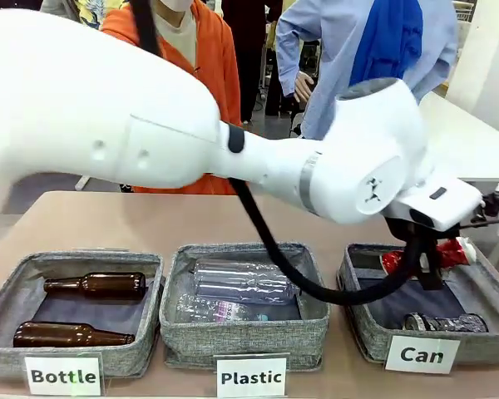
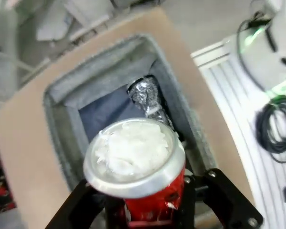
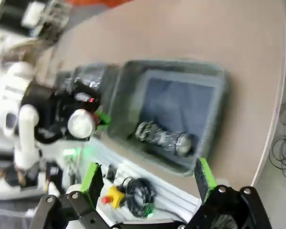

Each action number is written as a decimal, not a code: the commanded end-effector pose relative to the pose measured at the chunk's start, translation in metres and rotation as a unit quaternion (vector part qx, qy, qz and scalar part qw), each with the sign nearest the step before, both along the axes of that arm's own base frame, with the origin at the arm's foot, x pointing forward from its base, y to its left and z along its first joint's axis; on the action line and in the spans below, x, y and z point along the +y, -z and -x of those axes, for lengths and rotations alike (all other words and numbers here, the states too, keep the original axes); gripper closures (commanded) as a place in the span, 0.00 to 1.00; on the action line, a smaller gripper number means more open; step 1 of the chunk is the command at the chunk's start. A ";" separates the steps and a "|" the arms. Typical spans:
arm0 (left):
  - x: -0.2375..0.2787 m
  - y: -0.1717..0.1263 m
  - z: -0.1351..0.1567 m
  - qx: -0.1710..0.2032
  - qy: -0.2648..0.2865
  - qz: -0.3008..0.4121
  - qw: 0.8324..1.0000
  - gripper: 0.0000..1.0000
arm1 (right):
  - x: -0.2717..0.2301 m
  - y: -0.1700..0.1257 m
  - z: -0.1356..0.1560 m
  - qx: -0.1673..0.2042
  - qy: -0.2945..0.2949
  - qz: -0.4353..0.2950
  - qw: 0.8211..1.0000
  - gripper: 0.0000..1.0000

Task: Sort the can waste into the basket.
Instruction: Pick up the can waste from the table and place it in the right Fabric basket.

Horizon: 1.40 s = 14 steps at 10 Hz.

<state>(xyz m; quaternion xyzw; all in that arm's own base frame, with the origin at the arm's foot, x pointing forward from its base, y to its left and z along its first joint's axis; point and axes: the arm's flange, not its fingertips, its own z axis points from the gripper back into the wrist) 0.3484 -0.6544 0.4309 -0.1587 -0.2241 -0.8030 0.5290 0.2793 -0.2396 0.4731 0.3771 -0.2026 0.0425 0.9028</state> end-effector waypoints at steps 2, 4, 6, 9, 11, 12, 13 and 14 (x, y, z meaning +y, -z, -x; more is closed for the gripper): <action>-0.033 -0.009 -0.016 -0.022 -0.025 -0.023 0.999 0.92 | 0.012 0.016 0.024 0.043 0.095 0.026 0.994 0.00; -0.033 -0.003 -0.022 -0.009 -0.019 -0.033 0.999 0.92 | -0.007 0.006 0.011 0.004 0.051 0.016 0.999 0.00; -0.032 -0.001 -0.023 -0.008 -0.017 -0.036 0.999 0.92 | -0.007 0.006 0.011 0.004 0.051 0.016 0.999 0.00; -0.032 0.000 -0.021 -0.016 -0.008 -0.046 0.999 0.34 | -0.007 0.006 0.011 0.004 0.051 0.016 0.999 0.00; -0.031 0.001 -0.022 -0.016 -0.008 -0.043 0.999 0.00 | -0.007 0.006 0.011 0.004 0.051 0.016 0.999 0.00; -0.032 0.001 -0.023 -0.017 -0.010 -0.042 0.999 0.00 | -0.007 0.006 0.011 0.004 0.051 0.016 0.999 0.00; -0.032 0.000 -0.023 -0.020 -0.011 -0.039 0.999 0.00 | -0.007 0.006 0.011 0.004 0.051 0.016 0.999 0.00; -0.031 0.000 -0.023 -0.021 -0.012 -0.039 0.999 0.00 | -0.007 0.006 0.011 0.004 0.051 0.016 0.999 0.00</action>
